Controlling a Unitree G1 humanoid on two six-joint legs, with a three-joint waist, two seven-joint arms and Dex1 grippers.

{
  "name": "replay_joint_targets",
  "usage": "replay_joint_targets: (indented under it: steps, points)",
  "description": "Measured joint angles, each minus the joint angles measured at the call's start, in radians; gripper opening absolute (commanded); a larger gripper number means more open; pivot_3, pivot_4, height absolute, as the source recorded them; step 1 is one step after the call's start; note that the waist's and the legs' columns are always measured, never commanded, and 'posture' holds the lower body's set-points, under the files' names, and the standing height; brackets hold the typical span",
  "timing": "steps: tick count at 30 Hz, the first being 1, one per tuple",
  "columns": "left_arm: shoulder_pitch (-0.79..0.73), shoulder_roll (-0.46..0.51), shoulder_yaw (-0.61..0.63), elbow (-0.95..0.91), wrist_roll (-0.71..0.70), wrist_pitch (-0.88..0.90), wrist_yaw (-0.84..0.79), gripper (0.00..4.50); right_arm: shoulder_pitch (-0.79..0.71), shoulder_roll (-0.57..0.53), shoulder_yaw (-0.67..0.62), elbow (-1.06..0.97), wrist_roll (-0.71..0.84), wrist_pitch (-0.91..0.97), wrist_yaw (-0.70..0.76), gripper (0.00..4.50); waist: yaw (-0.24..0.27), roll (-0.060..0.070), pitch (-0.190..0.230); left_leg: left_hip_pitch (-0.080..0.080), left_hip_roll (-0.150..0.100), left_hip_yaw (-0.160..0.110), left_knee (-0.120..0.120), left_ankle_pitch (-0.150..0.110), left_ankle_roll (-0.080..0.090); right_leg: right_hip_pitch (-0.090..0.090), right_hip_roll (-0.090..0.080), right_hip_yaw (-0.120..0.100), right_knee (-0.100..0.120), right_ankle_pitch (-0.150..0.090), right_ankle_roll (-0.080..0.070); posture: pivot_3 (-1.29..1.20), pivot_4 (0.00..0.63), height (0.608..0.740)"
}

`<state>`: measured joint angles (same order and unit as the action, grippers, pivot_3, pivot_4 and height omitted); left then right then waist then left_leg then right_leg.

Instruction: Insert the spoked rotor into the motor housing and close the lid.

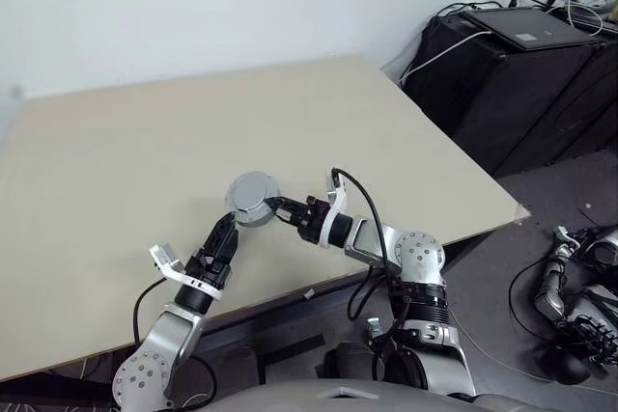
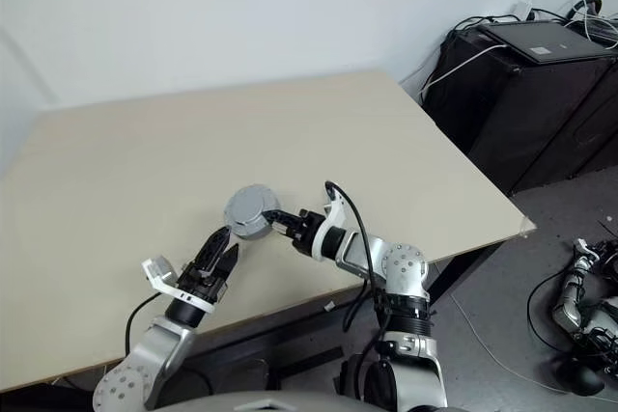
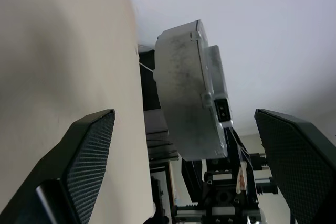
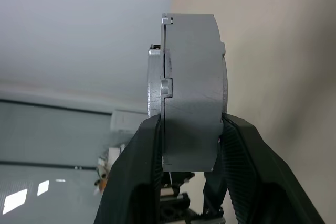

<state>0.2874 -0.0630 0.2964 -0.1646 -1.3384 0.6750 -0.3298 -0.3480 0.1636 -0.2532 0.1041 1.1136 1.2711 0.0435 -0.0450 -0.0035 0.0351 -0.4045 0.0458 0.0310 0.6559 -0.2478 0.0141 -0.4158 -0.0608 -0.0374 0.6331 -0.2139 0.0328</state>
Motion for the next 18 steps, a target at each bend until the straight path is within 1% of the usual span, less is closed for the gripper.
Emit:
replay_joint_targets:
  steps: [11,18]
  points:
    - [-0.029,0.001,-0.019,0.043,-0.047,-0.067,-0.001,4.50,0.002,-0.004,0.011,-0.008,0.015,0.103,-0.003,1.29,0.001,0.000,0.000,-0.003,0.000,0.000,0.000,0.000,0.000,0.000,0.000,-0.002,-0.001,0.000,0.000,0.00,0.000,0.740]
    - [-0.032,0.002,-0.035,0.044,-0.061,-0.067,-0.001,4.50,0.004,-0.005,0.011,-0.008,0.015,0.130,-0.001,1.29,0.003,0.000,0.000,-0.004,0.000,0.000,0.000,0.000,0.000,-0.001,0.000,-0.003,-0.003,0.001,0.001,0.00,0.000,0.740]
